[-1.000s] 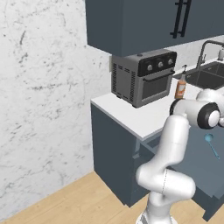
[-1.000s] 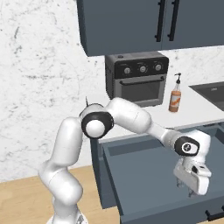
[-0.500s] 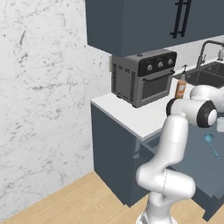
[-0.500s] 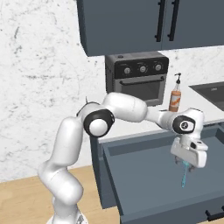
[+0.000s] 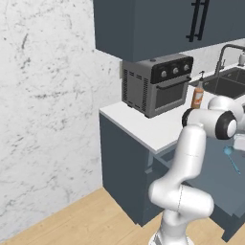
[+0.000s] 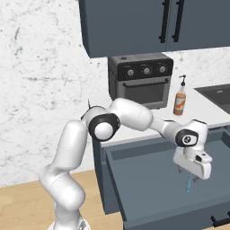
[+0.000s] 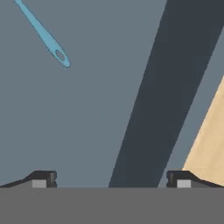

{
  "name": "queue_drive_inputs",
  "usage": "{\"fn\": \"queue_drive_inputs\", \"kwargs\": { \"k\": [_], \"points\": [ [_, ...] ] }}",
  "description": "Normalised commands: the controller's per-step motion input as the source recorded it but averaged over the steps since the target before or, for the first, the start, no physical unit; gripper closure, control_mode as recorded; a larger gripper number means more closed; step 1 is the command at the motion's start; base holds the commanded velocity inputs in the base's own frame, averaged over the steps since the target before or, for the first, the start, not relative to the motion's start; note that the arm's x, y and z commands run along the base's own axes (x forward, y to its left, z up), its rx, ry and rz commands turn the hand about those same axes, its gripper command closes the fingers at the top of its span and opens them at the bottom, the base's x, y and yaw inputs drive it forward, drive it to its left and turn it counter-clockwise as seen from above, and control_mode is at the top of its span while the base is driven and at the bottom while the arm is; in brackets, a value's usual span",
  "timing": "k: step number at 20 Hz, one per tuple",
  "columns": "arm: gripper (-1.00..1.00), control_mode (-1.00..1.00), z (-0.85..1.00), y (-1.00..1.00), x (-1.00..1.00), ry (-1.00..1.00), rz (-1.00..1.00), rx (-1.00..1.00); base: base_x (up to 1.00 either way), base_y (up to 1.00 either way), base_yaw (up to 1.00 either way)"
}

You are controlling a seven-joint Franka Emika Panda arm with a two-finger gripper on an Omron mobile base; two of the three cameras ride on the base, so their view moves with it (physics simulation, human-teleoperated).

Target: Pick the ladle from the drawer and place it on the counter.

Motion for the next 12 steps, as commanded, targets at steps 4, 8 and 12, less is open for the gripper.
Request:
{"fn": "queue_drive_inputs", "kwargs": {
  "k": [4,8,12],
  "points": [
    [-1.00,-1.00,-0.48,-0.04,0.32,-0.22,0.12,-0.05,0.00,0.00,0.00],
    [-1.00,-1.00,-0.47,-0.14,0.37,-0.11,0.13,-0.03,0.00,0.00,0.00],
    [-1.00,-1.00,-0.30,-0.13,0.28,-0.04,0.17,0.00,0.00,0.00,0.00]
  ]
}}
